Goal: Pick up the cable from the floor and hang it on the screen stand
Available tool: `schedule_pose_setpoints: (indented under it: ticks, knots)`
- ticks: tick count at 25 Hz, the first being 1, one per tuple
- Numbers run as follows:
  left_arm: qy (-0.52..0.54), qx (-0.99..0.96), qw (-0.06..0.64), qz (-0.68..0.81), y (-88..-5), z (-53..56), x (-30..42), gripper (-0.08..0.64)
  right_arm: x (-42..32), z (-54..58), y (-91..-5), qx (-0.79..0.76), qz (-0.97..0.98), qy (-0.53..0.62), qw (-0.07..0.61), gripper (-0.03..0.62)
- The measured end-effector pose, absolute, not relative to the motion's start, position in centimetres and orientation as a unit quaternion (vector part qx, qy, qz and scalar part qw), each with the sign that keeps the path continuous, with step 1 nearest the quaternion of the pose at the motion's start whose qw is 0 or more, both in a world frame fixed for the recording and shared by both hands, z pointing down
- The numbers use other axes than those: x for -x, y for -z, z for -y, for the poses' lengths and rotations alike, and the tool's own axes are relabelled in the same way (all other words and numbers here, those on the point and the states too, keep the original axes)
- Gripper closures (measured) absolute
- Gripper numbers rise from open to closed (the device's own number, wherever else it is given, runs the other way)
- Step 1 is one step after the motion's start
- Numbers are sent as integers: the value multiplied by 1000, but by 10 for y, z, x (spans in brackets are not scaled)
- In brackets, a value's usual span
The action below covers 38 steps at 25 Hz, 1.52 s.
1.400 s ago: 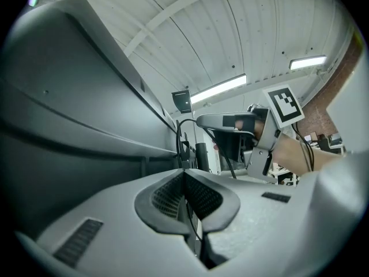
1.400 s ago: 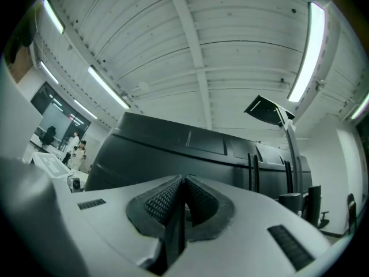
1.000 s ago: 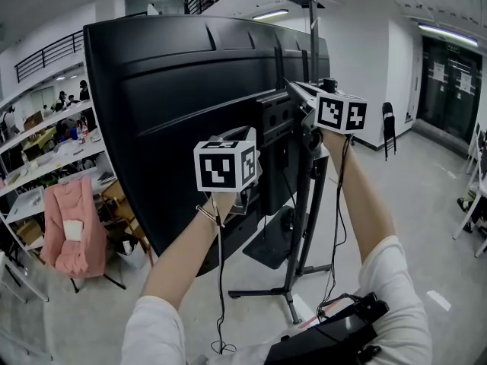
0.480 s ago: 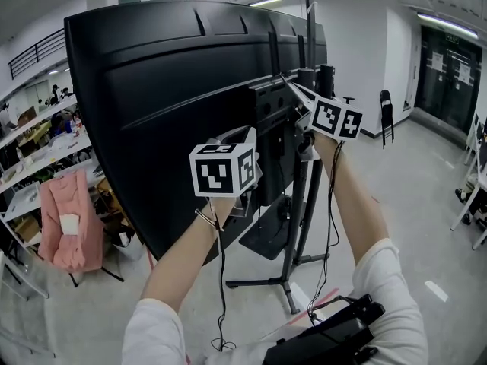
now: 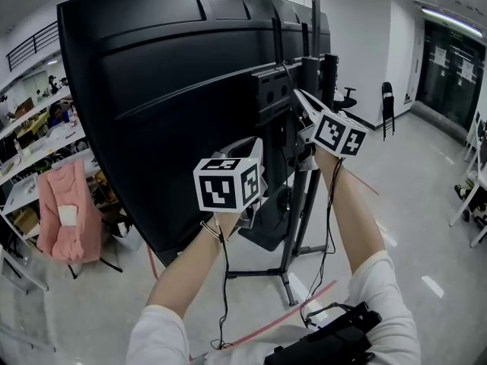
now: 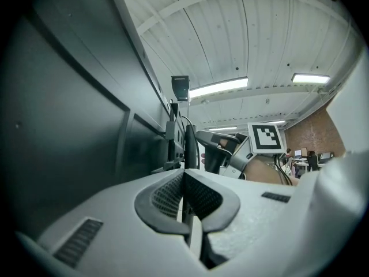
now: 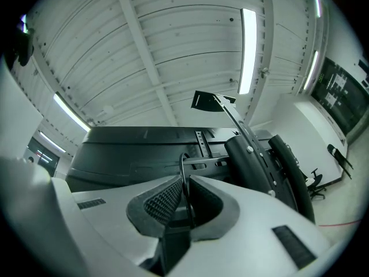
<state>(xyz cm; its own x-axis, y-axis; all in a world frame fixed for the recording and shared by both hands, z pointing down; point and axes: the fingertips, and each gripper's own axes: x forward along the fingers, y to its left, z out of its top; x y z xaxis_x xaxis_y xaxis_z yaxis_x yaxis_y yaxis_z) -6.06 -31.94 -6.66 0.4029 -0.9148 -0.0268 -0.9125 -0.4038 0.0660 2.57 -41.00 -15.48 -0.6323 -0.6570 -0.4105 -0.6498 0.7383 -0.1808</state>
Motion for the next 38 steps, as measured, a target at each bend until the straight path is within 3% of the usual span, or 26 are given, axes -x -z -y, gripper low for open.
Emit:
schedule_pose_setpoints:
  ticks: [10,23,32,38]
  knots:
    - [55,-845,36,531,18,302,47,557,-47,361,85,395,-885,21,245,561]
    - [36,-824,-23,565,-67,244,46,557,-48,268,-70,417,-869,144,224,563]
    - [8,-808,40,588,-173,193,80,557,-65,215,-183,482,-832,216,169,563]
    - [12,-807,52,588,-189,185,79,557,-61,200,-190,475,-835,229,155,565]
